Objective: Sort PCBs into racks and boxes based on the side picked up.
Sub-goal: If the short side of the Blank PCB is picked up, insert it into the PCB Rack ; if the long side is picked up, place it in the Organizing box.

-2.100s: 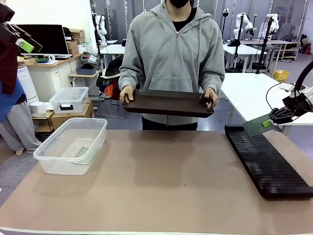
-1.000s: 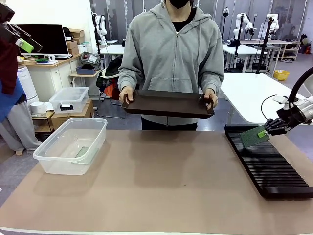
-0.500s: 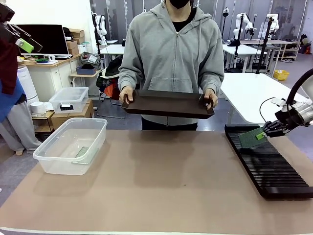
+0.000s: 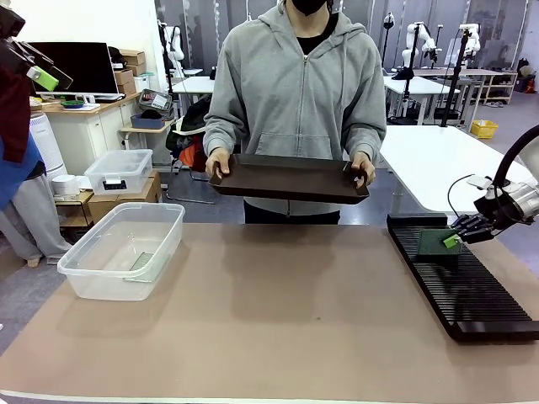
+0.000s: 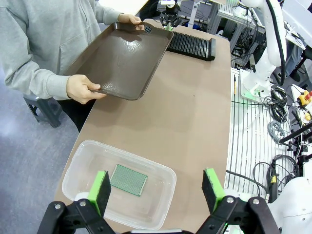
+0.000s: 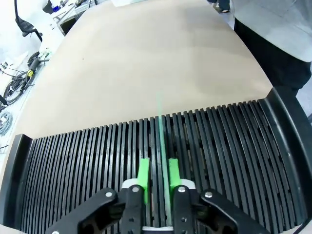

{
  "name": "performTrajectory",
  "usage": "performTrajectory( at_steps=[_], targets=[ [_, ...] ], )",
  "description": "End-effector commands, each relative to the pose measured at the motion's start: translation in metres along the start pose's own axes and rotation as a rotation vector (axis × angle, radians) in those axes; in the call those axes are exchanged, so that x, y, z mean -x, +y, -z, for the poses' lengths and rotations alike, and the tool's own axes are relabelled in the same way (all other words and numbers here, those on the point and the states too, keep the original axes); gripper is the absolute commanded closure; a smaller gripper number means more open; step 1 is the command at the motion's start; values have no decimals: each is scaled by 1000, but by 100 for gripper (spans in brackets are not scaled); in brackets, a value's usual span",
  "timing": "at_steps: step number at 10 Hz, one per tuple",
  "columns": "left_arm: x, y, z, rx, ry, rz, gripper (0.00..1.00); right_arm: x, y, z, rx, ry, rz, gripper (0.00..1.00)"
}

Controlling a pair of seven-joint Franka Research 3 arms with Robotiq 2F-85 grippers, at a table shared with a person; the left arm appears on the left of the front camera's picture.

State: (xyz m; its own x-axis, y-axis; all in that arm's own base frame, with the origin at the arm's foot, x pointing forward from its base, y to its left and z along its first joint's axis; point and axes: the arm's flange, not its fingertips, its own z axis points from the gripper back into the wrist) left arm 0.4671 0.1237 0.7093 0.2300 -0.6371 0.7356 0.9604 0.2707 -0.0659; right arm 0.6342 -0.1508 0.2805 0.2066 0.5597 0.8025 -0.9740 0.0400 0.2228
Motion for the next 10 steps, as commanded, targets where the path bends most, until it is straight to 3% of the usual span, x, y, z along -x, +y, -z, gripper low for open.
performTrajectory(
  at_steps=[1,2,3,4,5,6,10],
  targets=[
    [2,-3,0,4,-5,-1,0,-7,-2,-4,-19,19,11,55],
    [2,-3,0,4,-5,-1,0,-8,-2,-6,-22,23,10,39],
    [2,-3,0,4,-5,-1,0,-9,-1,-7,-24,27,6,35],
    [2,-3,0,4,-5,-1,0,-12,1,-8,-12,25,-5,19],
    [2,-3,0,4,-5,-1,0,-18,6,-15,-4,31,-19,16],
    [2,-3,0,4,-5,-1,0,-24,10,-24,2,47,-23,0],
    [2,-3,0,4,-5,-1,0,-45,26,-38,39,48,68,0]
  ],
)
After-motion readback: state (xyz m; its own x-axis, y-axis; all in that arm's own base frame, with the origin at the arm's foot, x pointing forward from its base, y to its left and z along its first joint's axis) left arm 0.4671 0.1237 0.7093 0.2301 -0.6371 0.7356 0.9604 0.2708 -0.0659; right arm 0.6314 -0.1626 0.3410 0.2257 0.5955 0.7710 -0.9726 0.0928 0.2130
